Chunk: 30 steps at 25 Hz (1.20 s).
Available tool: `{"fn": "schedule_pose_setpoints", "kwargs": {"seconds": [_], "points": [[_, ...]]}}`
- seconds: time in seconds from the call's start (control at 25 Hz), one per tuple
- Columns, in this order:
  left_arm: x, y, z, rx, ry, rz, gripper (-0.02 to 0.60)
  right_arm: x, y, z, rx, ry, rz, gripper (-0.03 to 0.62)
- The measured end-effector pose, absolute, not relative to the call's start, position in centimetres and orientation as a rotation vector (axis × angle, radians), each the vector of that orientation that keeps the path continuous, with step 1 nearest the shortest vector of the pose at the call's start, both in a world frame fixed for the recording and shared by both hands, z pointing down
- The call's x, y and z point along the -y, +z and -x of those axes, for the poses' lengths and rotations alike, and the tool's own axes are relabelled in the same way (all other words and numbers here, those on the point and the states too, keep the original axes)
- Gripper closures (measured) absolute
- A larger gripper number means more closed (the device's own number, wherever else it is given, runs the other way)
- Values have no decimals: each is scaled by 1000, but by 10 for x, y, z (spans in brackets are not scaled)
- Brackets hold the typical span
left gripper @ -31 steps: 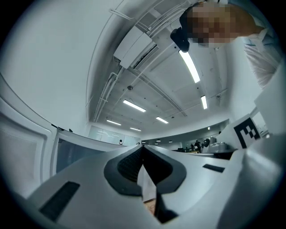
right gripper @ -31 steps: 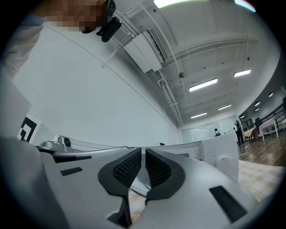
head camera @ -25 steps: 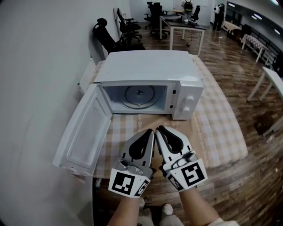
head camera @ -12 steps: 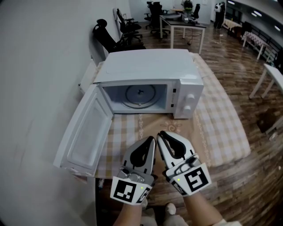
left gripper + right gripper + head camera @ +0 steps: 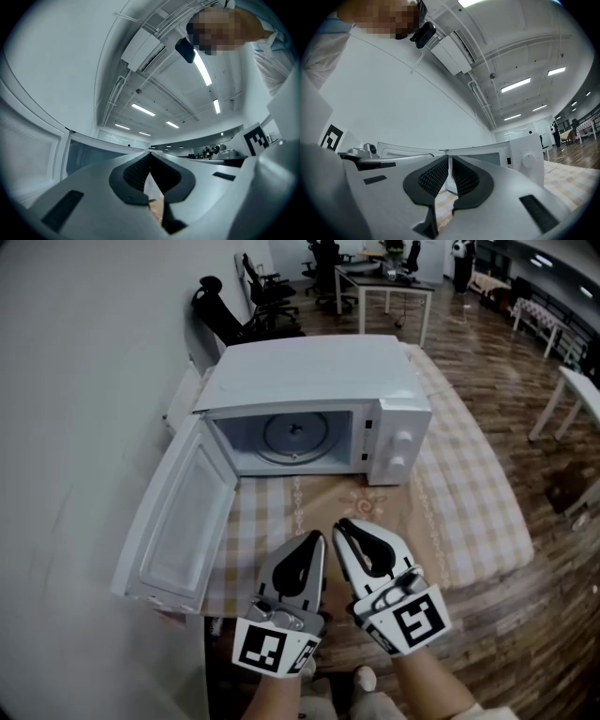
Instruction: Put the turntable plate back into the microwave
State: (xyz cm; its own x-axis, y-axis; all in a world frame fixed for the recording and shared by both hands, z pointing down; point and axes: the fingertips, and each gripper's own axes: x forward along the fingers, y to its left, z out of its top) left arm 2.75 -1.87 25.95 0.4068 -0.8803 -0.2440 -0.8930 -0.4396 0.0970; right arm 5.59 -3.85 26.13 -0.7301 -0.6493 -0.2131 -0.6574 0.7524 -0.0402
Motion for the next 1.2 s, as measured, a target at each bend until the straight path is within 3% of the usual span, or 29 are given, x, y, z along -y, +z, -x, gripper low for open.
{"fn": "schedule_pose_setpoints", "kwargs": {"seconds": [1.2], "points": [[37, 242, -25, -1657, 398, 2643, 580, 57, 247, -56, -2791, -15, 1078, 556]]}}
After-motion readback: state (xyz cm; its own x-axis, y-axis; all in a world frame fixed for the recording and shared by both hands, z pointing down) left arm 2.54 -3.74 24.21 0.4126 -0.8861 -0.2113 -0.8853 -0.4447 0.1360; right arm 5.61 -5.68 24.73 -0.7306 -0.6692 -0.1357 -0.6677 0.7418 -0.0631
